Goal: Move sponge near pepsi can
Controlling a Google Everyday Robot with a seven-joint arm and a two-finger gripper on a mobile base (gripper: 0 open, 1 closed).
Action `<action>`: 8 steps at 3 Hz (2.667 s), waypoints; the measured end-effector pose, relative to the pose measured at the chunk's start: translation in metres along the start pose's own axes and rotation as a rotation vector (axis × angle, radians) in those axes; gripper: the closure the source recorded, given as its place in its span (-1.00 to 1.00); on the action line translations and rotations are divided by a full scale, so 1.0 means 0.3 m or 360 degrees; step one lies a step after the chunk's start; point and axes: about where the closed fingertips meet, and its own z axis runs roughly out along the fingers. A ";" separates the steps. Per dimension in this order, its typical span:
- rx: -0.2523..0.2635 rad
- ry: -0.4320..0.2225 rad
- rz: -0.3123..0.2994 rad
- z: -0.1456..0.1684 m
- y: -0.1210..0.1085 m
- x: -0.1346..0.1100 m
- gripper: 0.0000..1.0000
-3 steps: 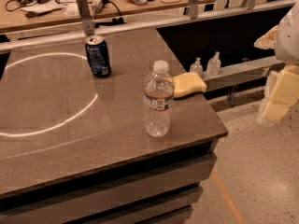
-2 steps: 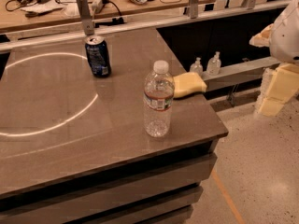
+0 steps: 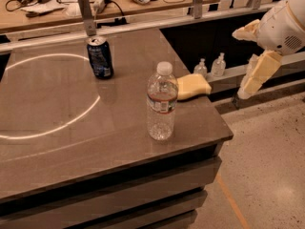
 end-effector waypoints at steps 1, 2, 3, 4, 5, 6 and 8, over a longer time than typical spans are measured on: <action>-0.0144 -0.0117 -0.0047 0.109 -0.071 0.023 -1.00; -0.0253 -0.0191 -0.0070 0.216 -0.115 0.067 -1.00; -0.0284 -0.0219 -0.0074 0.271 -0.138 0.084 -1.00; -0.0322 -0.0219 -0.0088 0.332 -0.128 0.056 -1.00; -0.0406 -0.0213 -0.0112 0.417 -0.079 0.017 -1.00; -0.0442 -0.0214 -0.0129 0.454 -0.053 -0.008 -1.00; -0.0435 -0.0255 -0.0201 0.440 -0.037 -0.094 -0.01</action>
Offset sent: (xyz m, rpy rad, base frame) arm 0.0634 -0.0056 -0.0778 0.1392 0.1541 0.1927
